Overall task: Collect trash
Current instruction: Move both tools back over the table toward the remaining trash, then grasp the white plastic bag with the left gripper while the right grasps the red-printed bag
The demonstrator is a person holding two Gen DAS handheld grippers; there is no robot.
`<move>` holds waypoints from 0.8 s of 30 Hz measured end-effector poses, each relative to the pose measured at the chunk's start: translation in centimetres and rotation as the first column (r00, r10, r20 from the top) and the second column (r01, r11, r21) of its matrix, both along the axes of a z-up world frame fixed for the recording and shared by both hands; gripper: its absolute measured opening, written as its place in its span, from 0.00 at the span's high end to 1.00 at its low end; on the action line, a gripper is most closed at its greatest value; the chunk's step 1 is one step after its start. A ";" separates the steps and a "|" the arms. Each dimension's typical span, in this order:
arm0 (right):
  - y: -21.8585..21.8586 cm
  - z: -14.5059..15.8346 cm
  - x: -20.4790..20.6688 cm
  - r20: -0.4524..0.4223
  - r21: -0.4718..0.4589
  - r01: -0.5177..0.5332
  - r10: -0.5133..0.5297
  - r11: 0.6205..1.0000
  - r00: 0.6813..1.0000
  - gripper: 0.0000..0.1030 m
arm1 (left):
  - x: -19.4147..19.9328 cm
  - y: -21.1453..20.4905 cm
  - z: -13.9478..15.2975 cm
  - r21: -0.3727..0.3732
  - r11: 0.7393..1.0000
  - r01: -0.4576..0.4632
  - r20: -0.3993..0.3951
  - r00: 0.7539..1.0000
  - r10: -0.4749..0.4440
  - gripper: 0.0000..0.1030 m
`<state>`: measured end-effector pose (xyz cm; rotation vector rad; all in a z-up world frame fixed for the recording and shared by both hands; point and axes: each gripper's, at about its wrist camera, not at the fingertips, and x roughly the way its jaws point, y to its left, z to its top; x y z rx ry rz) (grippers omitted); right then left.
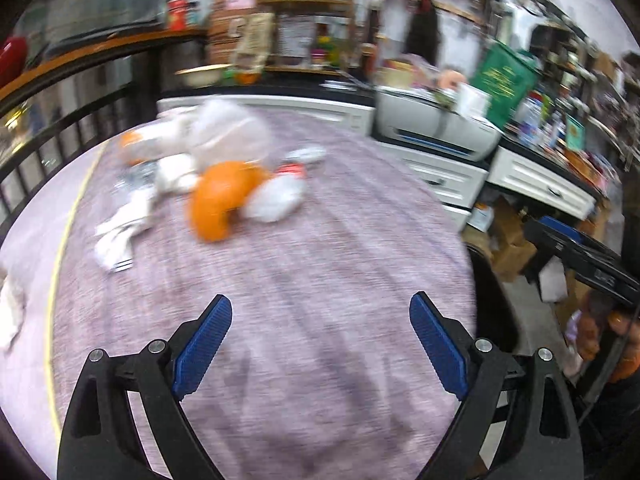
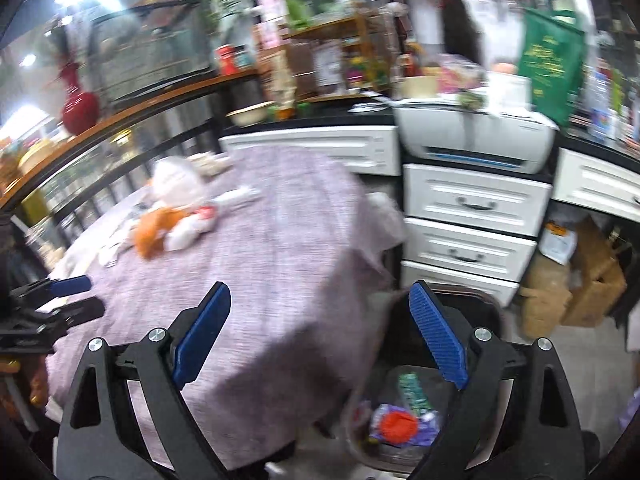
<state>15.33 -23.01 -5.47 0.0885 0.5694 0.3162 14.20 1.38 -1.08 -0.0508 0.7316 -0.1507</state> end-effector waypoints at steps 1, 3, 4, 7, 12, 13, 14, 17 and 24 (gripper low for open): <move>1.1 0.1 0.2 -0.009 0.002 -0.034 0.034 0.999 0.999 0.13 | -0.2 1.3 -0.1 0.005 1.000 -0.031 0.001 1.000 0.031 0.14; 3.3 0.3 0.5 -0.022 0.007 -0.093 0.093 0.996 0.995 0.13 | -0.1 3.1 -0.2 0.014 0.997 -0.072 -0.001 0.997 0.072 0.14; 4.0 0.4 0.6 -0.024 0.009 -0.114 0.114 0.993 0.993 0.13 | 0.1 4.2 -0.3 0.019 0.995 -0.096 -0.003 0.995 0.096 0.14; 6.9 0.9 1.0 -0.021 0.002 -0.189 0.189 0.982 0.982 0.13 | 1.0 7.3 -0.4 0.049 0.987 -0.152 -0.006 0.988 0.153 0.14; 10.8 1.4 1.8 -0.021 -0.029 -0.261 0.260 0.965 0.965 0.13 | 3.5 11.2 -1.1 0.085 0.975 -0.205 -0.042 0.977 0.209 0.19; 11.6 1.4 2.1 -0.024 -0.040 -0.273 0.272 0.961 0.962 0.13 | 4.2 11.9 -1.2 0.088 0.973 -0.213 -0.052 0.974 0.218 0.20; 12.3 1.3 2.4 -0.031 -0.048 -0.283 0.282 0.958 0.959 0.13 | 4.8 12.4 -1.4 0.094 0.972 -0.217 -0.060 0.973 0.223 0.21; 13.4 0.9 3.7 -0.057 -0.044 -0.288 0.285 0.957 0.957 0.13 | 6.5 13.4 -1.9 0.130 0.966 -0.222 -0.077 0.969 0.233 0.28; 15.8 0.0 6.8 -0.110 -0.060 -0.289 0.282 0.955 0.953 0.13 | 9.6 14.4 -3.4 0.123 0.974 -0.192 -0.145 0.967 0.209 0.36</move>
